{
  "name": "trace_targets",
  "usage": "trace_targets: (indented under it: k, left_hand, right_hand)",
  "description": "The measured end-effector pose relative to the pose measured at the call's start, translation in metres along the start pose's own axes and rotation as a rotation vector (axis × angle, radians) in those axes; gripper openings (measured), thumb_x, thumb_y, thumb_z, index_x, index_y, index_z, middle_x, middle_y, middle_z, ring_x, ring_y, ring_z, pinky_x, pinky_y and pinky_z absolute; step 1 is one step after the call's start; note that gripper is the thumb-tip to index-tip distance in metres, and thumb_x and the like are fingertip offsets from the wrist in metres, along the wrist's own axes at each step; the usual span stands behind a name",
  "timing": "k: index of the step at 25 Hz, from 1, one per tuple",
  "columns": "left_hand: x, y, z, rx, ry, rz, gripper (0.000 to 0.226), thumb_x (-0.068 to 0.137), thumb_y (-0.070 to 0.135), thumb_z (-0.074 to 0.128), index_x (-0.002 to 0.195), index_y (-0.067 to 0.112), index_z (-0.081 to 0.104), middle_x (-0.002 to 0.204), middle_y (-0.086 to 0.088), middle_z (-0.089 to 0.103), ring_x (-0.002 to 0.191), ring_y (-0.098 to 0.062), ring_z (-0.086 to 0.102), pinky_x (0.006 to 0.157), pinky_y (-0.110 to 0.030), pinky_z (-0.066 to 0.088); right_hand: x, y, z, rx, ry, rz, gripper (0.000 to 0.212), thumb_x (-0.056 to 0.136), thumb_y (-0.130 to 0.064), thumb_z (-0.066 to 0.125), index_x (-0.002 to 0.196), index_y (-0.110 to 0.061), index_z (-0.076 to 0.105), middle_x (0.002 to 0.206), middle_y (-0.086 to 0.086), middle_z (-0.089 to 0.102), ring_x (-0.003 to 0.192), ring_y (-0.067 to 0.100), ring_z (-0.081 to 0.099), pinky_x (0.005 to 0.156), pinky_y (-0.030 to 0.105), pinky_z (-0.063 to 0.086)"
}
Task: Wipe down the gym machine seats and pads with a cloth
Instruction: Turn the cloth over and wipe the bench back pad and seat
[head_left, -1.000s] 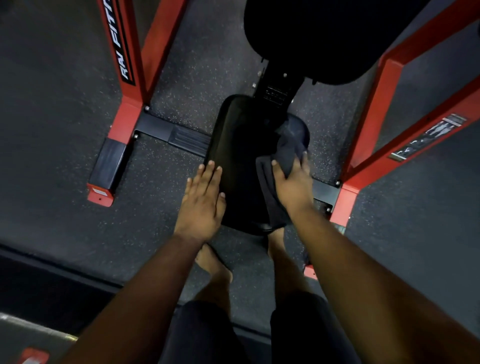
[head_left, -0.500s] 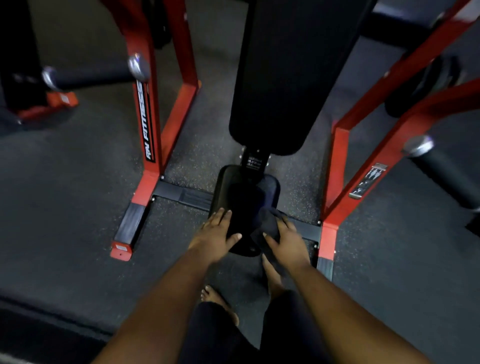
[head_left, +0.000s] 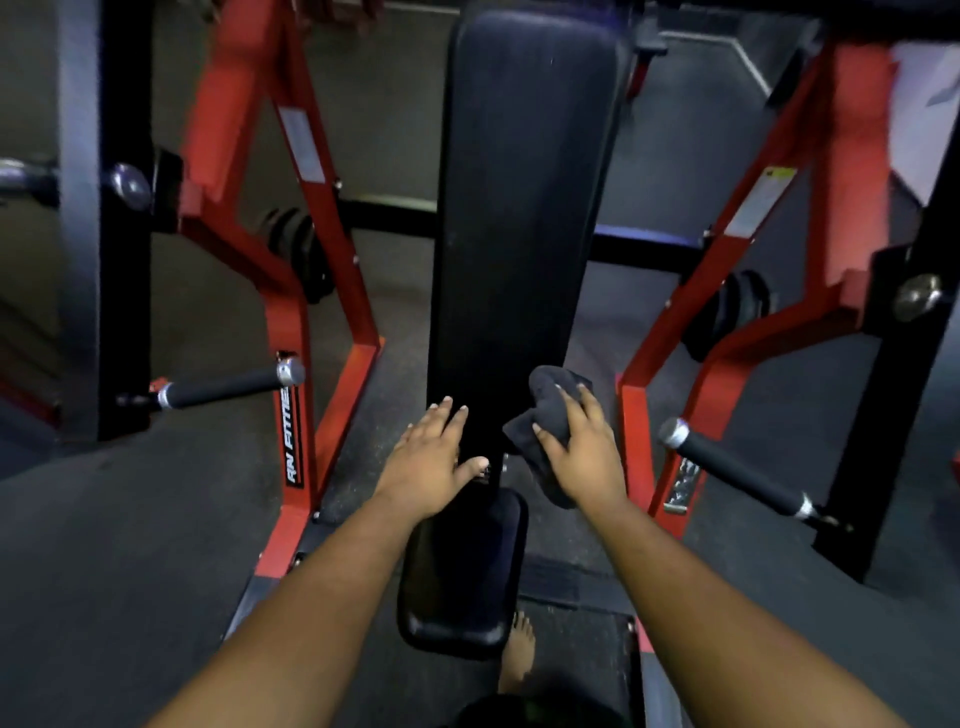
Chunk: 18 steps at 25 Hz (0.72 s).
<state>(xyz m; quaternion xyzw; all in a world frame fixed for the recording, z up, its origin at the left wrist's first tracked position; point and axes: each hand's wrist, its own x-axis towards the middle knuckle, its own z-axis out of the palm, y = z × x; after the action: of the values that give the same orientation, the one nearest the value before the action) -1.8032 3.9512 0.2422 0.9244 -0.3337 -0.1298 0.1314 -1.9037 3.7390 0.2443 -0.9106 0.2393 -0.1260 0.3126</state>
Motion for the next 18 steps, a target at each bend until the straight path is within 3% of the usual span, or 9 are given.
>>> trace_targets:
  k: [7, 13, 16, 18]
  left_hand:
    - [0.135, 0.033, -0.098, 0.113, 0.225, 0.057, 0.086, 0.095, 0.071, 0.037, 0.162, 0.024, 0.008, 0.17, -0.002, -0.001, 0.156, -0.02, 0.0, 0.126, -0.045, 0.013]
    - [0.252, 0.051, -0.179, 0.117, 0.454, 0.053, 0.085, 0.097, 0.066, 0.04, 0.162, 0.021, 0.007, 0.17, -0.005, -0.005, 0.156, -0.02, -0.006, 0.126, -0.043, 0.006]
    - [0.296, 0.049, -0.202, 0.127, 0.545, 0.035, 0.087, 0.097, 0.064, 0.04, 0.162, 0.02, 0.003, 0.169, -0.006, -0.011, 0.156, -0.021, -0.01, 0.126, -0.044, 0.003]
    - [0.327, 0.041, -0.206, 0.113, 0.55, 0.016, 0.094, 0.095, 0.066, 0.041, 0.161, 0.017, -0.004, 0.168, -0.006, -0.016, 0.155, -0.021, -0.014, 0.126, -0.047, 0.004]
  right_hand:
    - [0.156, -0.036, -0.069, 0.038, 0.213, -0.118, 0.066, 0.095, -0.044, 0.063, 0.154, -0.028, 0.037, 0.166, 0.003, 0.021, 0.145, 0.032, 0.033, 0.115, 0.041, 0.033]
    - [0.305, -0.101, -0.144, -0.046, 0.433, -0.336, 0.073, 0.089, -0.032, 0.071, 0.154, -0.027, 0.037, 0.167, 0.009, 0.013, 0.145, 0.037, 0.028, 0.115, 0.049, 0.034]
    - [0.368, -0.136, -0.161, -0.259, 0.403, -0.359, 0.079, 0.089, -0.048, 0.066, 0.157, -0.036, 0.027, 0.169, 0.005, 0.002, 0.15, 0.037, 0.016, 0.117, 0.061, 0.026]
    - [0.402, -0.147, -0.155, -0.474, 0.278, -0.275, 0.088, 0.086, -0.07, 0.054, 0.157, -0.047, 0.007, 0.168, -0.002, -0.012, 0.153, 0.039, -0.005, 0.111, 0.076, 0.012]
